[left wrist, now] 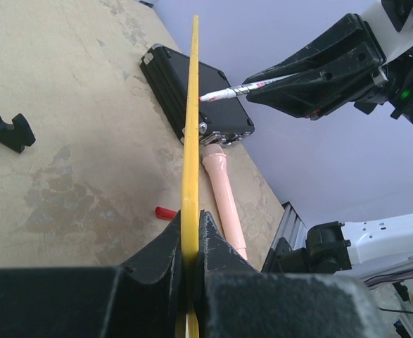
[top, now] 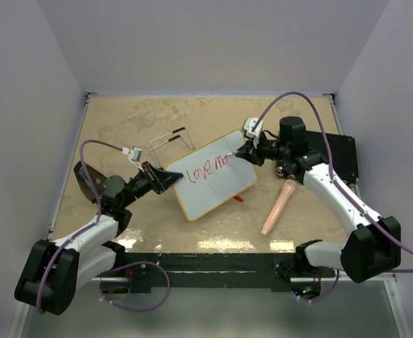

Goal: Write a sentence on the whiteboard

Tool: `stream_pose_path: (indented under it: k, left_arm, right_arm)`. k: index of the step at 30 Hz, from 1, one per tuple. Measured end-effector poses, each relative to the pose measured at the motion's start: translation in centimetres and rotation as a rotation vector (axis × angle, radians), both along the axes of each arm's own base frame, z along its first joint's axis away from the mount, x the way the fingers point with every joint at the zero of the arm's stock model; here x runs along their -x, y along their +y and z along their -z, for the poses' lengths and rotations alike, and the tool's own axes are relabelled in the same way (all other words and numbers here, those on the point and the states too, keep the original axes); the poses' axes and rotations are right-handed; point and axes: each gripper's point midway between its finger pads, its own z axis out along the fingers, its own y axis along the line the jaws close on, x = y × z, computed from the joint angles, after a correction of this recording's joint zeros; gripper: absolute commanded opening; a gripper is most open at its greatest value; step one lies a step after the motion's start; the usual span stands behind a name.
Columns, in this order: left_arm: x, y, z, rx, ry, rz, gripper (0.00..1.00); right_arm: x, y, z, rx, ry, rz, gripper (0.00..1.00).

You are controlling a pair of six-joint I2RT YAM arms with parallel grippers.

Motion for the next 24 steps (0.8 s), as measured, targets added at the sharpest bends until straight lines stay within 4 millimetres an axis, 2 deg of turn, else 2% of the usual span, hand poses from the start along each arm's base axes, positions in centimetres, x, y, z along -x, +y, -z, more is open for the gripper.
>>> stream_pose_path:
  k: [8,24]
  left_arm:
    - [0.0,0.0,0.0,-0.001,0.001,0.005,0.0]
    - [-0.1,0.1,0.1,-0.002,0.004,-0.003,0.0]
  right_arm:
    - [-0.1,0.0,-0.2,-0.002,-0.008,-0.001,0.0]
    - [0.6,-0.4,1.0,0.05,0.006,-0.027,0.0]
